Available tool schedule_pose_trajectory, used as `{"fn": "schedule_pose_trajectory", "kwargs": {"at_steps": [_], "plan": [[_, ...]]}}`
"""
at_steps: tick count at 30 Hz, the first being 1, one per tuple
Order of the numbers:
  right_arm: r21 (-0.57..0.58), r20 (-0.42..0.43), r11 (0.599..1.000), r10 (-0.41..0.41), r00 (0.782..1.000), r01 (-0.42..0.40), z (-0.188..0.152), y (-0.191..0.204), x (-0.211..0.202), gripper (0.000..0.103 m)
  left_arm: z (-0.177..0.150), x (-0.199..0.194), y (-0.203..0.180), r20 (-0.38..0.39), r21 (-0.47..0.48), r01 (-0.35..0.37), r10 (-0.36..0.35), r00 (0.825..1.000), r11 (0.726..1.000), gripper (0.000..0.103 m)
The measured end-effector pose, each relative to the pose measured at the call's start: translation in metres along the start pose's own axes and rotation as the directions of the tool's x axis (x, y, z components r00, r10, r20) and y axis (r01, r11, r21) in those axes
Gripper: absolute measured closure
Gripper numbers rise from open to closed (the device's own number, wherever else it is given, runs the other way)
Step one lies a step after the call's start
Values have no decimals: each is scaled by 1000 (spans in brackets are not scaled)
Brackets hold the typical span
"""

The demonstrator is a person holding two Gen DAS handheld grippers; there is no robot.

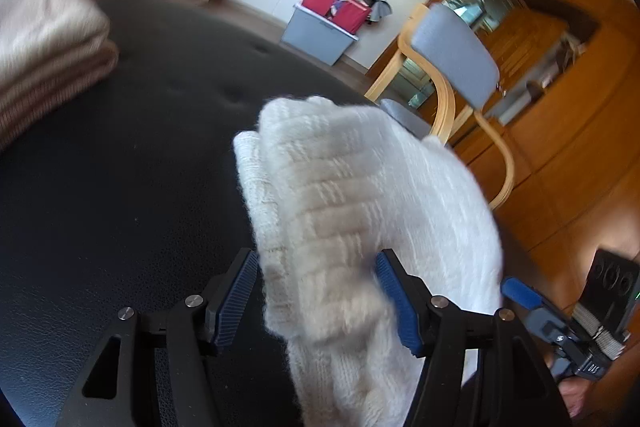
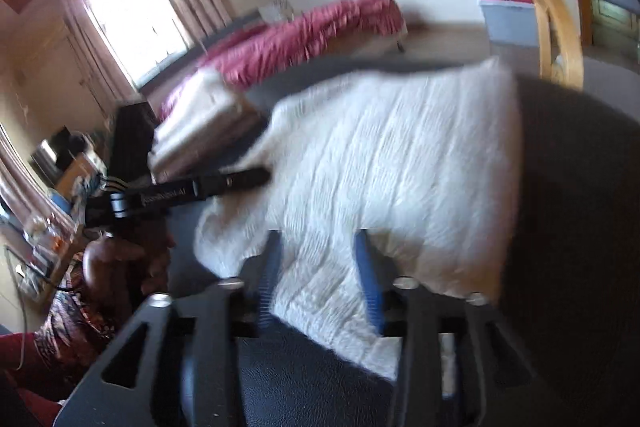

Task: Fold clothes
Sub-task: 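Lift the folded cream sweater off the ottoman with both tools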

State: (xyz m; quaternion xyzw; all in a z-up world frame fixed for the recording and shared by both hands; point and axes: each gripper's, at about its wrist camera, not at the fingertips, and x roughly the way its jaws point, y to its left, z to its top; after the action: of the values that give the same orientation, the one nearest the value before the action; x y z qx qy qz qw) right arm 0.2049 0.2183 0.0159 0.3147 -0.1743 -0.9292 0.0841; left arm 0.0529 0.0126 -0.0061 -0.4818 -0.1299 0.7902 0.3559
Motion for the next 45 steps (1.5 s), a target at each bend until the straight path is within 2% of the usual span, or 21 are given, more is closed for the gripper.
{"fn": "schedule_pose_trajectory", "kwargs": {"at_steps": [2,4,6,9,10,16,19,24,29,31,33,38,41,45], "plan": [[19,52,1000,-6,999,5,8,-6,-17,13,10,6,9,-37,-46,-3,1,999,999,39],[69,59,996,-58,997,54,19,-25,-22,12,16,14,15,-70,-70,11,-16,997,997,39],[142,-13,986,-83,996,84,27,-48,-13,12,23,19,21,-90,-84,20,-27,996,996,39],[253,-120,965,-42,992,72,30,-77,6,12,25,21,21,-94,-68,8,-15,995,998,39],[286,-133,956,-22,991,59,30,-83,10,12,25,22,22,-99,-64,8,-15,995,998,38],[433,-173,901,86,981,-2,25,-113,32,12,22,24,27,-129,-52,24,-31,991,998,33],[502,-159,862,169,973,-68,22,-123,41,12,22,23,27,-142,-40,34,-40,989,999,33],[510,-173,853,231,957,-114,31,-123,52,12,27,24,30,-153,-32,32,-36,988,999,32],[510,-193,845,293,936,-159,37,-114,71,12,26,20,38,-152,-58,75,-83,985,996,29],[502,-201,851,291,935,-157,37,-110,76,12,27,20,36,-160,-38,76,-81,984,996,28],[496,-198,853,294,935,-163,37,-108,81,7,28,22,33,-169,-15,80,-82,982,997,26],[464,-204,871,284,937,-163,38,-100,91,3,32,29,30,-164,6,130,-127,978,992,20],[422,-207,895,251,946,-145,36,-91,92,0,29,31,28,-142,24,152,-147,979,988,17],[379,-220,919,200,955,-106,33,-84,93,0,23,30,22,-110,72,142,-133,985,987,17]]}}
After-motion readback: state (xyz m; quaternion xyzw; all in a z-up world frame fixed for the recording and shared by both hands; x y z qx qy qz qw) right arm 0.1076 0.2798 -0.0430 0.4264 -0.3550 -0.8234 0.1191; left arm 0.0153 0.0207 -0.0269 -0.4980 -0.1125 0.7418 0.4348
